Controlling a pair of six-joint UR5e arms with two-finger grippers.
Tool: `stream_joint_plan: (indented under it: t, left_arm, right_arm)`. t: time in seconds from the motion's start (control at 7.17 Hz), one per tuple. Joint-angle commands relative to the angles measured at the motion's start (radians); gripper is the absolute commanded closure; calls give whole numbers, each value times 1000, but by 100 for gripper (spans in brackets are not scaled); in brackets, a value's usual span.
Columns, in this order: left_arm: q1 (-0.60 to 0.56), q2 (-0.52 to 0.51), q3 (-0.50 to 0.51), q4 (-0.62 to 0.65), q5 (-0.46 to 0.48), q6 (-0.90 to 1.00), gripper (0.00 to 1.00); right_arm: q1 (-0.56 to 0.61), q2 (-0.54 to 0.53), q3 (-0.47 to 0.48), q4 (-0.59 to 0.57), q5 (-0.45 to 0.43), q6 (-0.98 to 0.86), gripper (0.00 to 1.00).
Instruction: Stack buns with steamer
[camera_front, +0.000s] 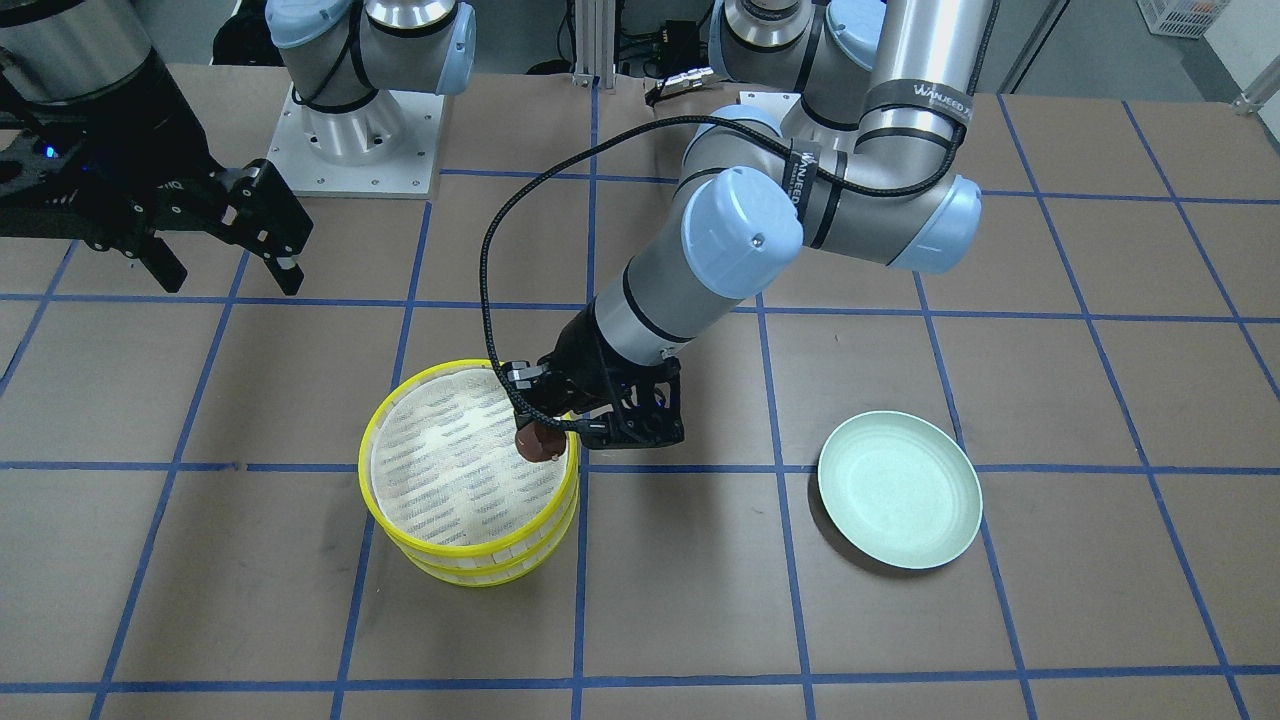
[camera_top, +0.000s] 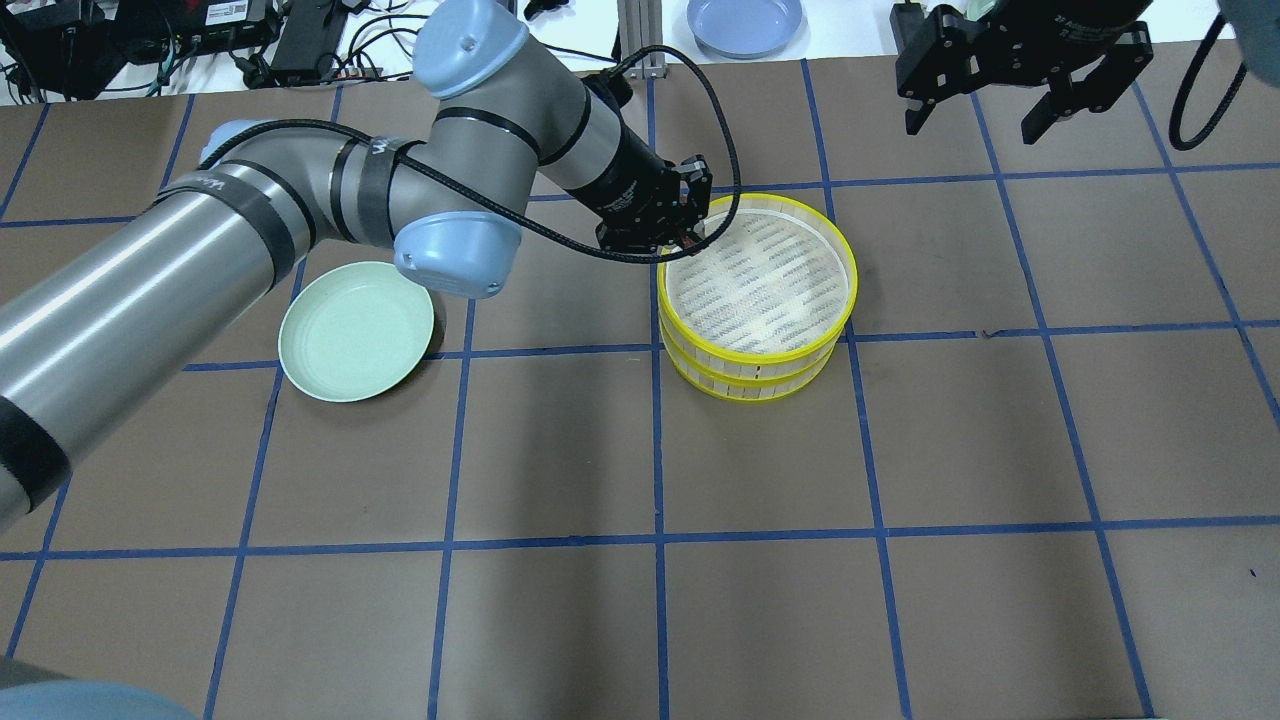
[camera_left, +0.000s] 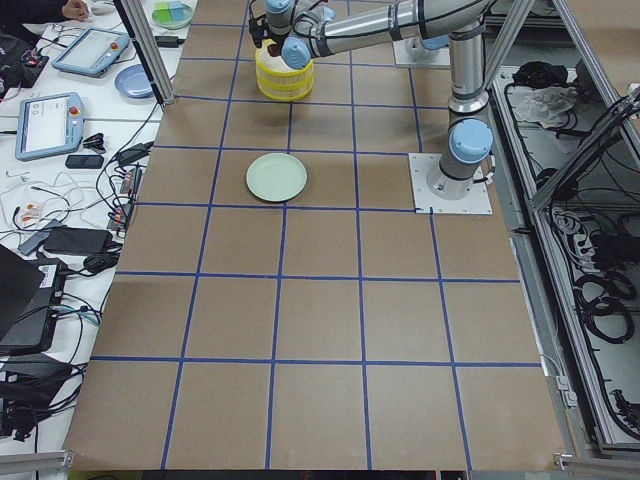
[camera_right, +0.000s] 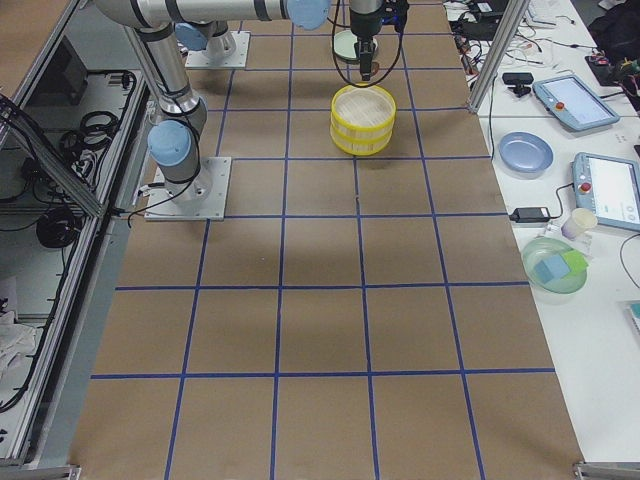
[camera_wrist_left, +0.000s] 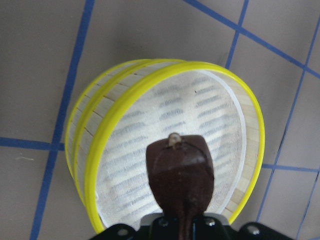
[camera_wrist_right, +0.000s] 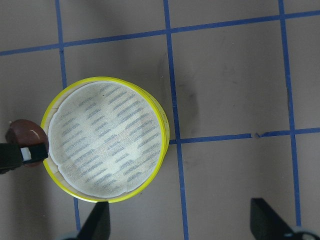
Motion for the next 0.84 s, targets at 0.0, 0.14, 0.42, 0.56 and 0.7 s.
stream_joint_plan:
  t: [0.0, 0.14, 0.42, 0.56, 0.7]
  left_arm:
    - [-38, -41, 0, 17, -12, -26, 0]
    - [-40, -42, 0, 19, -12, -51, 0]
    - [-47, -39, 4, 21, -12, -92, 0]
    - [-49, -27, 16, 19, 0, -89, 0]
    - [-32, 2, 21, 4, 29, -79, 0]
  right_arm:
    - [2, -6, 16, -7, -6, 3, 0]
    - [13, -15, 16, -5, -14, 6, 0]
    - [22, -32, 16, 4, -115, 9, 0]
    - [25, -26, 16, -4, -112, 11, 0]
    - [25, -29, 16, -2, -112, 12, 0]
